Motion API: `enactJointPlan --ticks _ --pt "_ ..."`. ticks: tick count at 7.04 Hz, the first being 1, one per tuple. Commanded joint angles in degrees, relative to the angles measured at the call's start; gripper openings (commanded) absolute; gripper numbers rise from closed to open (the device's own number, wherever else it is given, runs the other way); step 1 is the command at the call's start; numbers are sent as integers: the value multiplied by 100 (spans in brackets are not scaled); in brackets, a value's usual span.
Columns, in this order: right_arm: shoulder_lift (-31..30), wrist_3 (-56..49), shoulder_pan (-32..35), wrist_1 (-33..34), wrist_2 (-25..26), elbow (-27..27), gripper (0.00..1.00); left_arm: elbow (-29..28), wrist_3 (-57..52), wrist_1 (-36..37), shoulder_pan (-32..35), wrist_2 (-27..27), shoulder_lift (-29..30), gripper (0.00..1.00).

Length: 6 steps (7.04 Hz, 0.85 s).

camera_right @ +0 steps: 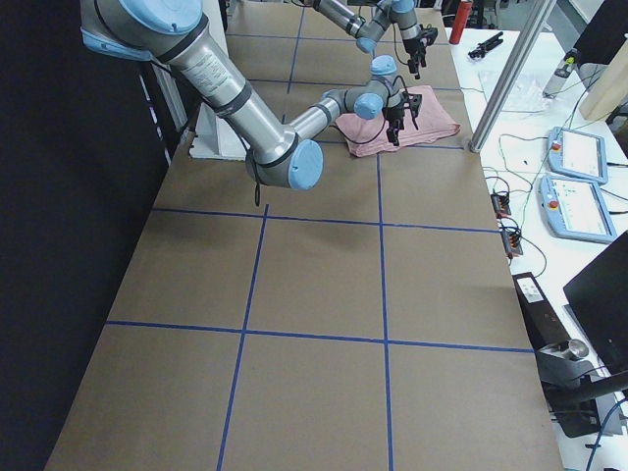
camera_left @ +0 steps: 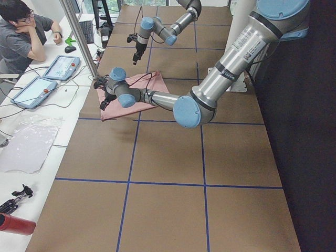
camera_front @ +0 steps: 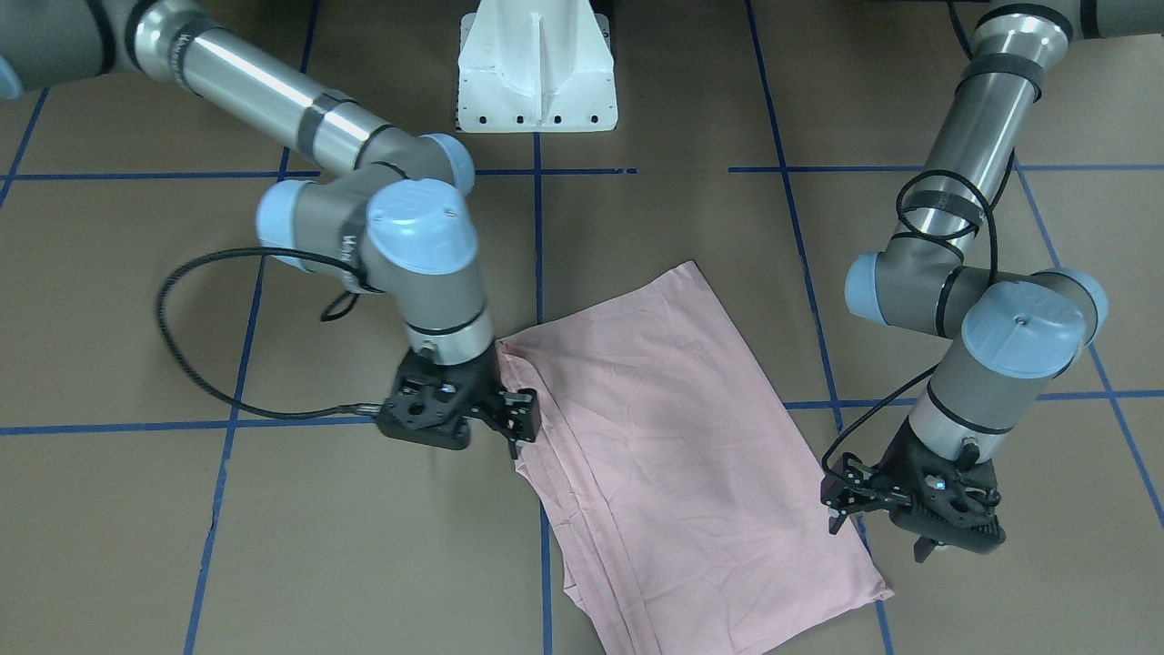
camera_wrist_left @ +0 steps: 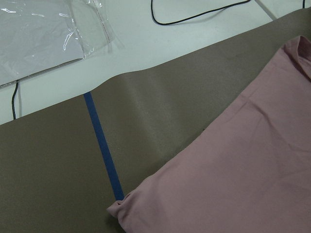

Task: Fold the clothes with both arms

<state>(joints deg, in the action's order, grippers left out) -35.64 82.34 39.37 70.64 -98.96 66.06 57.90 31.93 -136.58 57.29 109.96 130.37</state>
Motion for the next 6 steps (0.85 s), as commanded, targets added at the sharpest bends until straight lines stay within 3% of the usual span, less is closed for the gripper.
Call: enactJointPlan --ticks 1,3,6 --pt "329 134 -305 2 350 -496 74 64 23 0 2 8 -38 100" --pt "356 256 -455 72 220 -445 76 73 23 -9 -7 -1 -56 100" --pt "129 283 -710 933 8 143 79 73 41 -26 -33 -1 -56 100"
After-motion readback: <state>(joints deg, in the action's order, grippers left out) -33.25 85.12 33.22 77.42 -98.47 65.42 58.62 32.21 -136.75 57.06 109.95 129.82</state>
